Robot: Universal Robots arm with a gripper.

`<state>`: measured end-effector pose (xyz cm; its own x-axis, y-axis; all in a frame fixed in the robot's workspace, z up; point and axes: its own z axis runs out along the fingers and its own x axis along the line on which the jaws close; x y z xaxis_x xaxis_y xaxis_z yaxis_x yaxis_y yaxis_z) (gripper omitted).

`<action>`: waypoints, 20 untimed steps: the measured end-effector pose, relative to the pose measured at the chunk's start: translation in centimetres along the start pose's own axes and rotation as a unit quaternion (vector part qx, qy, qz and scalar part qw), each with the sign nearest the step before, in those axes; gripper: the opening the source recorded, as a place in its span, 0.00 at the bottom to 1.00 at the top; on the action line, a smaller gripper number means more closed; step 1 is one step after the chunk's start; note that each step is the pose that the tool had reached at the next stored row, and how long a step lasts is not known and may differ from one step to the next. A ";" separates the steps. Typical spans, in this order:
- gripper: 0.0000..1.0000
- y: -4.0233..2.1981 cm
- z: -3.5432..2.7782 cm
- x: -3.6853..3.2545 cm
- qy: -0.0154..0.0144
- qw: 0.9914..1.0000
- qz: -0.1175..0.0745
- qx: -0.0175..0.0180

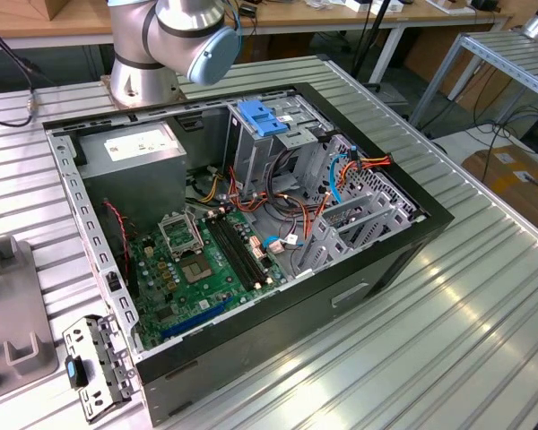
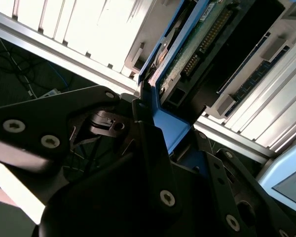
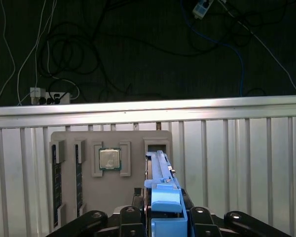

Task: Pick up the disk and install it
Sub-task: 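Pick up the disk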

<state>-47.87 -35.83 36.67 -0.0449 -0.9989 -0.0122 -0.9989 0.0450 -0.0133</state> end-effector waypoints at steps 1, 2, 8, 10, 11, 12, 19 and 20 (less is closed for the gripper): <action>0.37 0.00 -0.02 0.00 0.000 1.000 0.000 0.000; 0.37 0.00 -0.05 0.00 0.000 1.000 0.000 0.000; 0.37 -0.01 -0.32 0.00 0.000 1.000 0.000 0.000; 0.37 -0.01 -0.38 0.00 0.000 1.000 0.000 0.000; 0.37 -0.01 -0.41 -0.01 0.000 1.000 0.000 0.000; 0.37 -0.02 -0.42 -0.01 0.000 1.000 0.000 0.000; 0.37 -0.02 -0.57 -0.01 0.000 1.000 0.000 0.000; 0.37 -0.02 -0.59 -0.01 0.000 1.000 0.000 0.000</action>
<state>-47.85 -35.83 37.26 -0.0449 -0.9989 -0.0120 -0.9989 0.0451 -0.0132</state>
